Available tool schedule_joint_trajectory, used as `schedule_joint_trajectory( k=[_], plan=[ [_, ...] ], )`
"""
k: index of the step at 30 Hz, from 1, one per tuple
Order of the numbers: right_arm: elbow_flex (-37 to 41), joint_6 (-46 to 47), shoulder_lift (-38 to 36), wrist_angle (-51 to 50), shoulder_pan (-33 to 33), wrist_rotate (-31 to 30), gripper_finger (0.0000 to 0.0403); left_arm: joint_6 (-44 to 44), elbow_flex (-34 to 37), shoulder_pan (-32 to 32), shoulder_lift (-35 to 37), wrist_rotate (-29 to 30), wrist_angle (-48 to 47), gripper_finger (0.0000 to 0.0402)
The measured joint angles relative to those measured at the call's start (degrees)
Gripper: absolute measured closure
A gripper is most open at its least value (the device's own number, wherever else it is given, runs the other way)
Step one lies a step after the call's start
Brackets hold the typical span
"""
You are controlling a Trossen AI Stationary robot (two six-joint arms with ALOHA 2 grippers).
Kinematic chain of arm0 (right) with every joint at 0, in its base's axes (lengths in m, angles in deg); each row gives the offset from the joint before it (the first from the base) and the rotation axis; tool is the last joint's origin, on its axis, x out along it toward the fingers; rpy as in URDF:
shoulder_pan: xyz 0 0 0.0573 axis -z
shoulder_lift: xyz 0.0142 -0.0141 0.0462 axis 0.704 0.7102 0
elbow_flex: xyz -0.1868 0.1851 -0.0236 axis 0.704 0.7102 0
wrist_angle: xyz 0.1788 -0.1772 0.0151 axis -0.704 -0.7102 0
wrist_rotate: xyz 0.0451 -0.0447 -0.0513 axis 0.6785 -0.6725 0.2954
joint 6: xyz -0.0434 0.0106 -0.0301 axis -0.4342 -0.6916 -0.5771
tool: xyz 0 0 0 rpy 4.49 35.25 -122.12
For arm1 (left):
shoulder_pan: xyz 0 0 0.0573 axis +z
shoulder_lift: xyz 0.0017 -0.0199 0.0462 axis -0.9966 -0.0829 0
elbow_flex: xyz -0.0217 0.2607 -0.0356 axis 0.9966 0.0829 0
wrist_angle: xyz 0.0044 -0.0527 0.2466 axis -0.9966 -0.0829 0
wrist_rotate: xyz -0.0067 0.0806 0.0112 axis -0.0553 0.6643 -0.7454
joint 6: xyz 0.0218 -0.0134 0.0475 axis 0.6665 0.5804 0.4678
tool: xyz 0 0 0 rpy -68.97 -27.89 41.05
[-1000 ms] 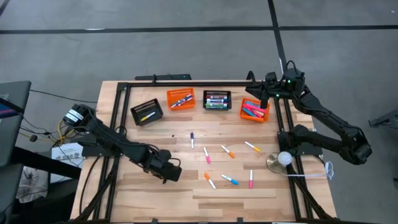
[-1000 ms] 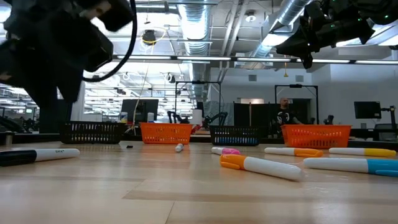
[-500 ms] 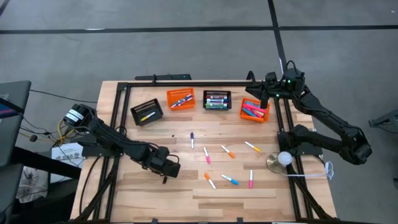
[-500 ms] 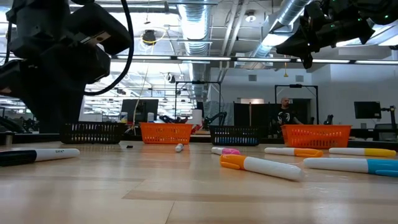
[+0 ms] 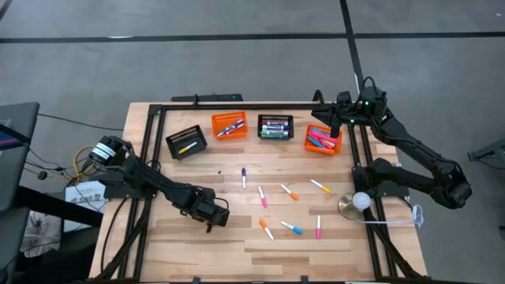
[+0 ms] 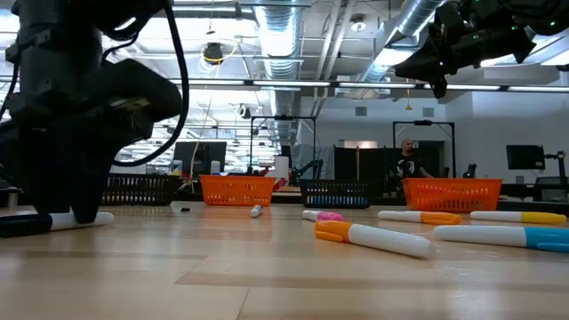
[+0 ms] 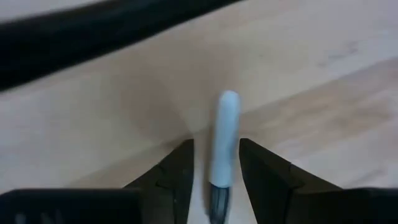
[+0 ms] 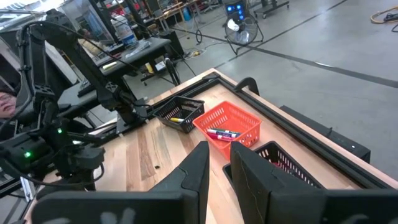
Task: Pick & Place Markers
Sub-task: Put the white black marker into the left black bin
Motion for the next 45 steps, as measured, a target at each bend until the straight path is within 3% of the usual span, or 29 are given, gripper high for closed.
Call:
schedule_joint_trajectory(
  k=[8, 18, 28, 45],
  plan=[
    [0.01, 0.0, -0.01, 0.0, 0.0, 0.0, 0.0346, 0.04, -0.31, 0.06, -2.41, -0.98, 0.45, 0.0274],
    [0.0, 0.0, -0.01, 0.0, 0.0, -0.01, 0.0346, -1.68, -0.31, 0.38, -2.57, -6.63, -2.95, 0.0292],
    [0.0, 0.0, 0.0, 0.0, 0.0, -0.01, 0.0346, -2.56, -0.24, 0.31, -2.56, -6.36, -5.02, 0.0355],
    [0.0, 0.0, 0.0, 0.0, 0.0, -0.01, 0.0346, -2.56, -0.14, 1.68, -2.43, -4.38, -5.03, 0.0351]
  ],
)
